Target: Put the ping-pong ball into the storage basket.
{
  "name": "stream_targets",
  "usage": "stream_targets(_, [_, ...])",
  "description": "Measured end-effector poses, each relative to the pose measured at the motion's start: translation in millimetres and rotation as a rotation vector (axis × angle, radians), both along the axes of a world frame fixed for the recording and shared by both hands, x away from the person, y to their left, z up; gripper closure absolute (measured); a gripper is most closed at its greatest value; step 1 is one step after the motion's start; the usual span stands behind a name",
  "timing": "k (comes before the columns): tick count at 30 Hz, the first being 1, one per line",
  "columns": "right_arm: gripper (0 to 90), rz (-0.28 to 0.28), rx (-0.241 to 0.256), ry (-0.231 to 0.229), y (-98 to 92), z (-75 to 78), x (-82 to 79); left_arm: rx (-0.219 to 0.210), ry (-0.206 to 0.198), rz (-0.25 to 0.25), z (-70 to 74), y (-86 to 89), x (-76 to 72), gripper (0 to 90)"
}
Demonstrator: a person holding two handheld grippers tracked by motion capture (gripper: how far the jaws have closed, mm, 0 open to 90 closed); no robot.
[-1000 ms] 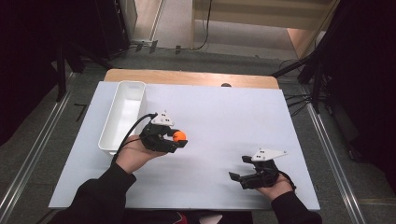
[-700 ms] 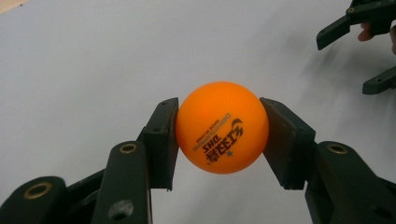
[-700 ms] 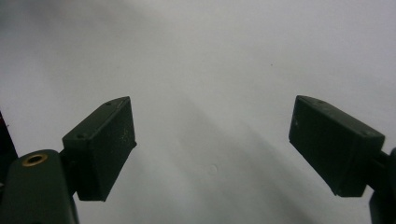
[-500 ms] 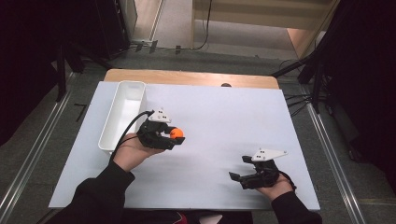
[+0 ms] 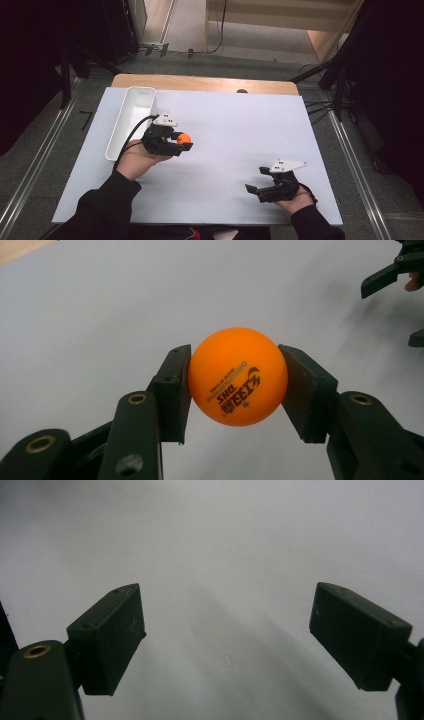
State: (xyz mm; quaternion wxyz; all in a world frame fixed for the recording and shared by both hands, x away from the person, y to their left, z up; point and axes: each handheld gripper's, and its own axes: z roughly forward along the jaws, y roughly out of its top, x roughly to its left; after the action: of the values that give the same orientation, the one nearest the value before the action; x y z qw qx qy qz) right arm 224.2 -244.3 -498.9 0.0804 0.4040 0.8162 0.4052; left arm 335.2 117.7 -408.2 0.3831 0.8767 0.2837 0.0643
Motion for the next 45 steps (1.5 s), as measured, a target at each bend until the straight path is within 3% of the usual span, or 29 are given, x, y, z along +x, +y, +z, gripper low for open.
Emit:
stream_targets(26, [13.3,0.001,-0.002,0.003,-0.8,0.1,-0.2,0.001,0.009,0.081,4.7,21.2,13.2,51.0])
stream_targets(45, [13.3,0.005,-0.007,0.001,0.7,0.4,-1.5,0.004,-0.006,0.132,9.1,35.6,20.1,51.0])
